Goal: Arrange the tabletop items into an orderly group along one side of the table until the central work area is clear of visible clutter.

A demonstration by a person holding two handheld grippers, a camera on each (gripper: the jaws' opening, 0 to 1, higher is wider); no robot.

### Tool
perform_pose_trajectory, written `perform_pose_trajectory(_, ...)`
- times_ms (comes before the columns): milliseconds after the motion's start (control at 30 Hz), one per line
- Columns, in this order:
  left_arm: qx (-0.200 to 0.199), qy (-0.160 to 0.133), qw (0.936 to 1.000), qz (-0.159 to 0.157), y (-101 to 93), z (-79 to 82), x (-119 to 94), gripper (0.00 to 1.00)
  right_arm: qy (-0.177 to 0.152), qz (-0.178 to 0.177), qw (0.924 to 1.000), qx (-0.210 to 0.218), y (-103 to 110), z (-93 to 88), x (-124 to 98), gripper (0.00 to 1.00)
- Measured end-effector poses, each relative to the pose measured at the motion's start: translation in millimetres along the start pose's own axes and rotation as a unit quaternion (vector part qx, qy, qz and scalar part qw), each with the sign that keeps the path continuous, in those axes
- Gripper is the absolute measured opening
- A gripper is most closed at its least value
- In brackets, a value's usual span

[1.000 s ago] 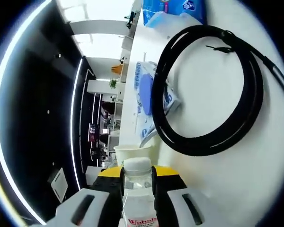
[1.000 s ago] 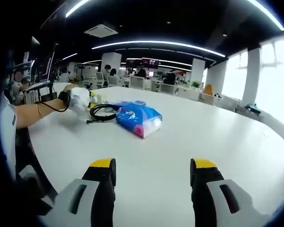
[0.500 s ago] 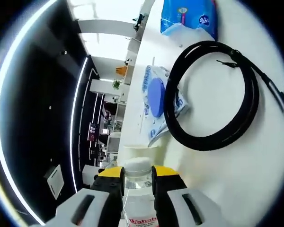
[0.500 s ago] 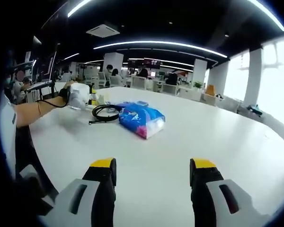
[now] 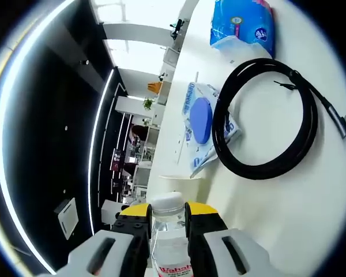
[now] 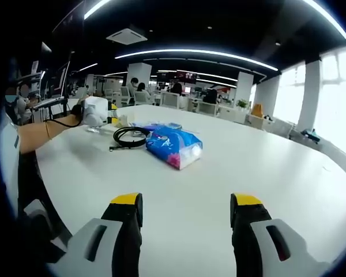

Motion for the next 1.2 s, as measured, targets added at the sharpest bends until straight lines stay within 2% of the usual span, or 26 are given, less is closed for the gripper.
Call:
perform_pose_trajectory(433,-0.022,-0.011,0.9996,0.013,13.7,-3.1,-9,0.20,-0.004,-0.001,1.0000,-0.001,2,2.0,-2,0.59)
perform_pose_trajectory(633,-0.054,-0.020,0.9981,0.022,24.3,-7.9,-16,0.20,-0.005,0.000,1.0000,-0.004,3,4.1,-4,0.59)
perform_pose_trajectory(900,-0.098,-0.032,0.9945,0.019,38.0,-16.2,-26,0.21,-0.007,0.002,0.9999,-0.008,7,5.1,-5,0.58)
perform_pose_trajectory(1200,-0.110,-0.037,0.9932,0.014,40.7,-18.3,-29,0.21,-0.008,0.001,0.9999,-0.010,8,6.1,-6,0.58)
Point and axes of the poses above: the point that each gripper's makers call its tool centre point, and the gripper's own axes: x roughly forward along the fingers, y roughly to its left, z roughly out of its top, the point moved 1 cm from there along -x, roughly backward along the fingers, and after that the axes turned 11 degrees about -z, right-handed, at the moved point
